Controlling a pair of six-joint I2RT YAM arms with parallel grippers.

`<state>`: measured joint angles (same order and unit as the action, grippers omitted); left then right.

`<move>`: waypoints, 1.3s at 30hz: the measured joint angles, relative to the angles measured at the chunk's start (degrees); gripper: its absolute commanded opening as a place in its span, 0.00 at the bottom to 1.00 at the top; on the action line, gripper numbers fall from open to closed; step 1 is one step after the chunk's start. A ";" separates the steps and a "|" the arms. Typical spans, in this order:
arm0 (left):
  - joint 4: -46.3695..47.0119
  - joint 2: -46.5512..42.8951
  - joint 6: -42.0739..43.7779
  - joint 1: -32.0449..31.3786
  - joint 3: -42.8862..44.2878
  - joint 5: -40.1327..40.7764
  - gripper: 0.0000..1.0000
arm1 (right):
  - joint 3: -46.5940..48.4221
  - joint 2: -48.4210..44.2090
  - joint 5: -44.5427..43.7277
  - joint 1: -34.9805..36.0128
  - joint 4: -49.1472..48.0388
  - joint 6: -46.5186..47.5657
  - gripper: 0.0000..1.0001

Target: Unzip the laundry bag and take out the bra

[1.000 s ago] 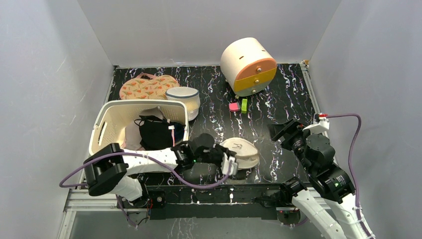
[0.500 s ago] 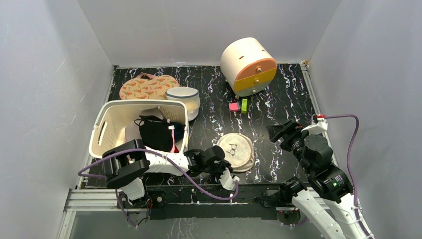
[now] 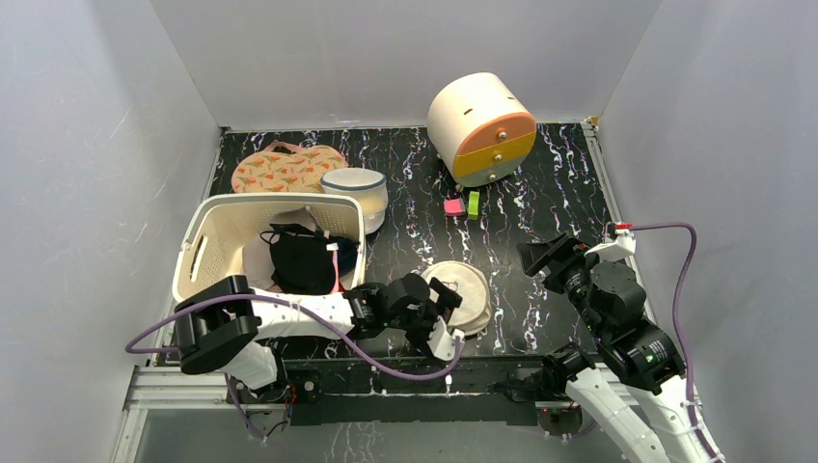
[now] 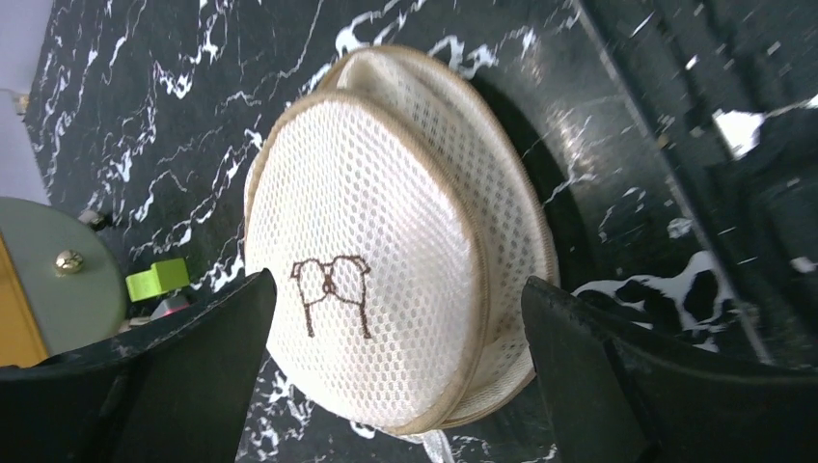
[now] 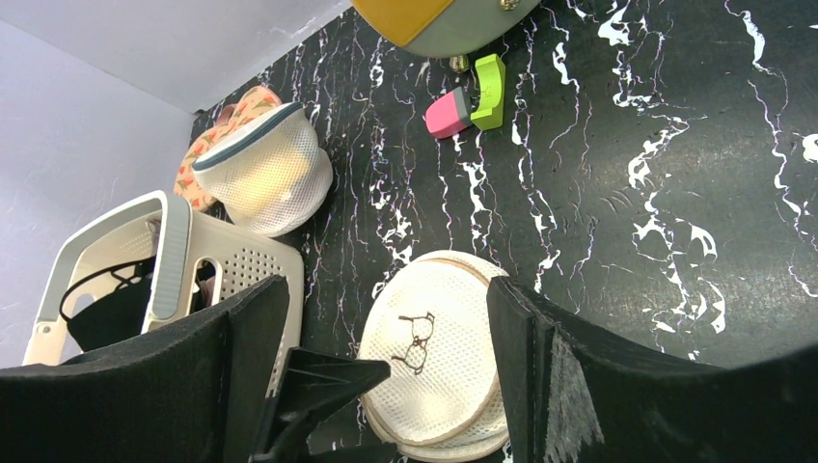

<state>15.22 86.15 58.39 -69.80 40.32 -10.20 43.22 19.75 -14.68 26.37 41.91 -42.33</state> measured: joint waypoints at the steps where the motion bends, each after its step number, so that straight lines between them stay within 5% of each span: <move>1: -0.33 -0.66 -1.25 0.28 0.17 -1.22 0.98 | -0.02 0.00 0.00 0.00 0.00 0.00 0.75; 9: 5.29 -4.26 -20.83 8.20 0.98 -10.80 0.98 | -1.18 0.02 0.04 0.00 -0.07 0.00 0.78; 19: 5.55 -2.99 -63.87 31.82 19.80 -9.18 0.98 | -1.20 1.44 0.26 0.00 -0.13 1.62 0.86; 25: 2.69 -9.79 -80.48 46.40 20.55 -5.70 0.98 | -1.20 4.42 1.20 0.00 -1.84 4.70 0.98; 30: -6.16 -17.97 -82.60 54.10 25.20 3.13 0.98 | 0.11 9.35 1.51 0.00 -4.22 9.22 0.98; 34: -17.18 -19.58 -77.75 54.51 35.78 12.15 0.98 | 7.23 18.38 -0.35 0.00 -4.50 14.14 0.98; 39: -26.18 -25.20 -70.71 54.60 38.03 21.75 0.98 | 20.85 30.95 -8.33 0.00 -4.63 21.68 0.98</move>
<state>-10.96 60.95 -12.32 -15.20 78.35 11.55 64.07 50.70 -23.00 26.37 37.28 -20.64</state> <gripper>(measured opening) 0.983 0.980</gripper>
